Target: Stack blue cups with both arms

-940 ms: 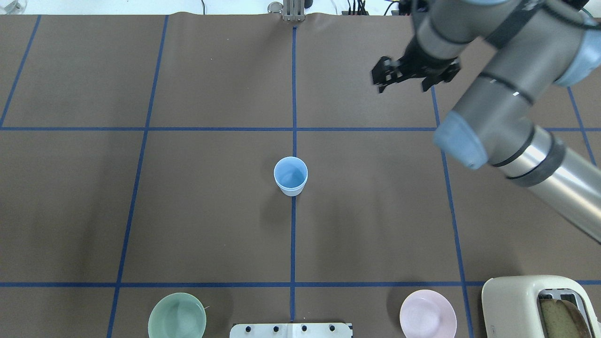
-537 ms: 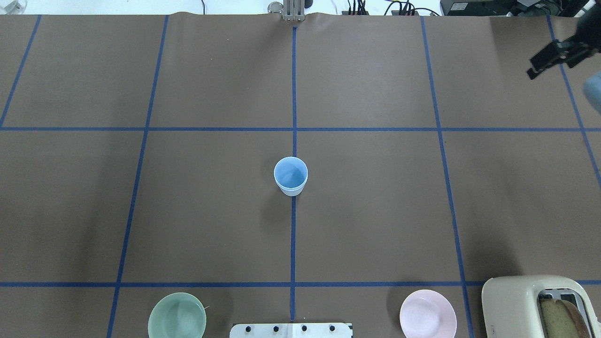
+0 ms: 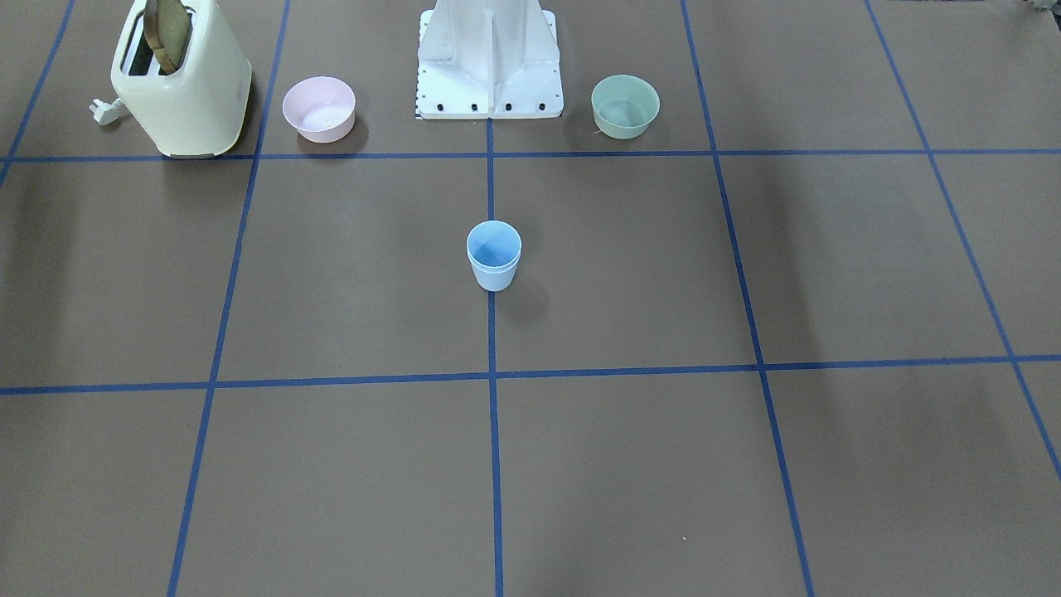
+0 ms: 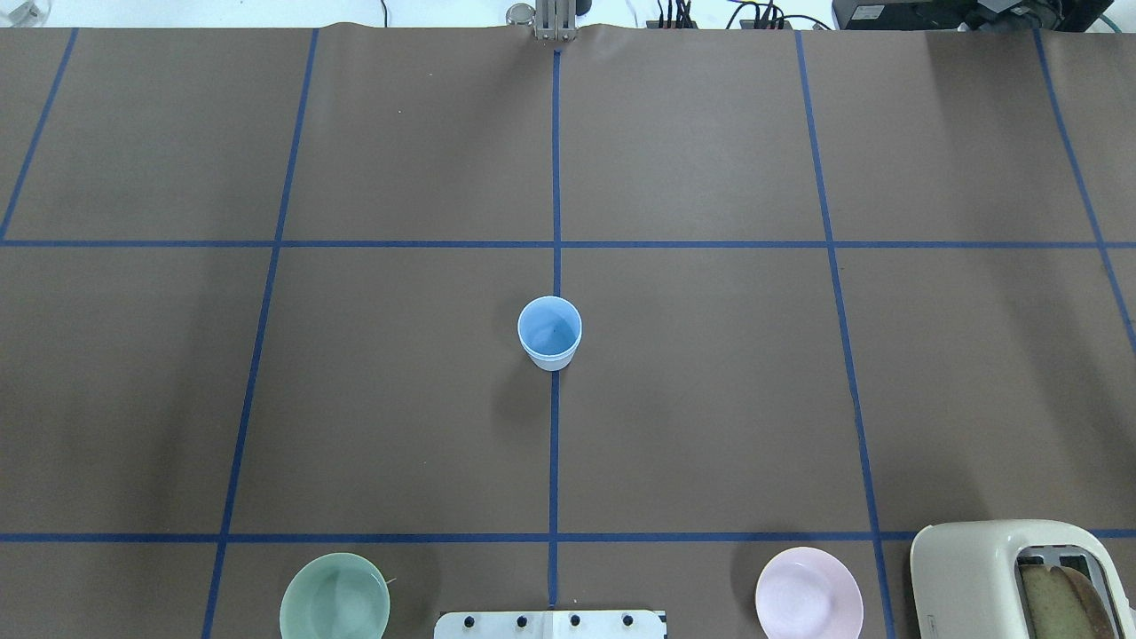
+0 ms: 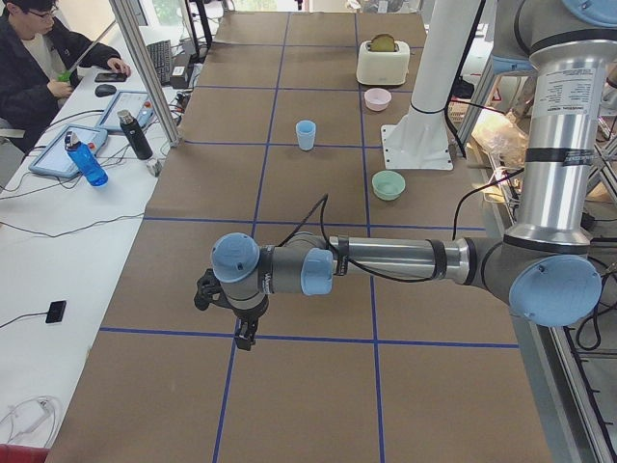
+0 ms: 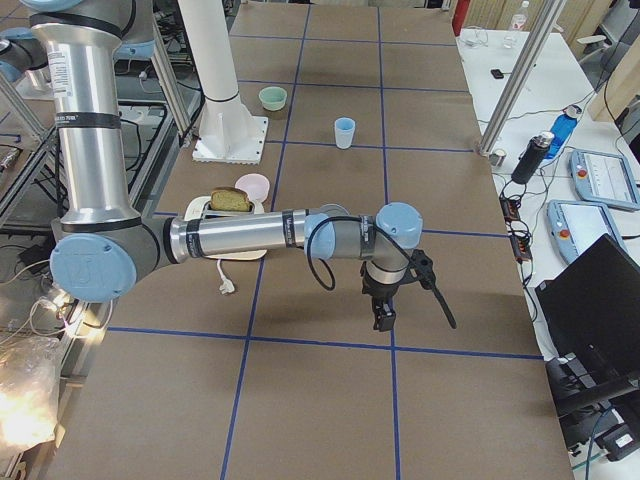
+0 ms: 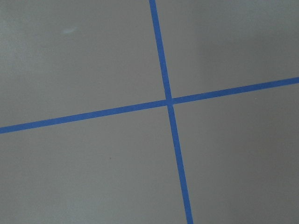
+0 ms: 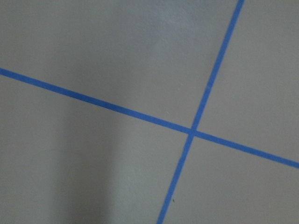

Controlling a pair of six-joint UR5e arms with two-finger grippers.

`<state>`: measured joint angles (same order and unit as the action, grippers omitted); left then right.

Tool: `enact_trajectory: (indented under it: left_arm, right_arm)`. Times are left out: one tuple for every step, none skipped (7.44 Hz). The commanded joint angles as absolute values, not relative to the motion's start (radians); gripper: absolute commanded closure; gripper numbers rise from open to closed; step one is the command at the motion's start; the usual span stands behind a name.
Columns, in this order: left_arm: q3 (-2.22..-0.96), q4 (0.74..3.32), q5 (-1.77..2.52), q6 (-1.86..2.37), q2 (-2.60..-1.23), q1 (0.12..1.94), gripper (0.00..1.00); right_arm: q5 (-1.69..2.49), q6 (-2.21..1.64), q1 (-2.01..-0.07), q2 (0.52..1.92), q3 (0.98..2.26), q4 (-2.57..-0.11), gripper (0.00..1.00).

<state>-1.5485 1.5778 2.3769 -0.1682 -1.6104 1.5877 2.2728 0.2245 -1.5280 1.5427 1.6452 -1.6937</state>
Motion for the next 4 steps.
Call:
enact_trajectory:
  left_arm:
    - [-1.540, 1.577, 2.372, -0.169, -1.585, 1.589, 0.01]
    - [-1.543, 1.586, 2.372, -0.169, -1.569, 1.589, 0.01]
    - [-1.546, 1.588, 2.381, -0.172, -1.565, 1.592, 0.01]
    - [-1.545, 1.589, 2.381, -0.172, -1.562, 1.594, 0.01]
  right_arm:
    - [2.270, 0.230, -1.548, 1.591, 1.640, -1.694, 0.00]
    - [2.272, 0.230, -1.548, 1.595, 1.637, -1.694, 0.00]
    - [2.272, 0.230, -1.548, 1.595, 1.637, -1.694, 0.00]
    - [2.272, 0.230, -1.548, 1.591, 1.637, -1.692, 0.00]
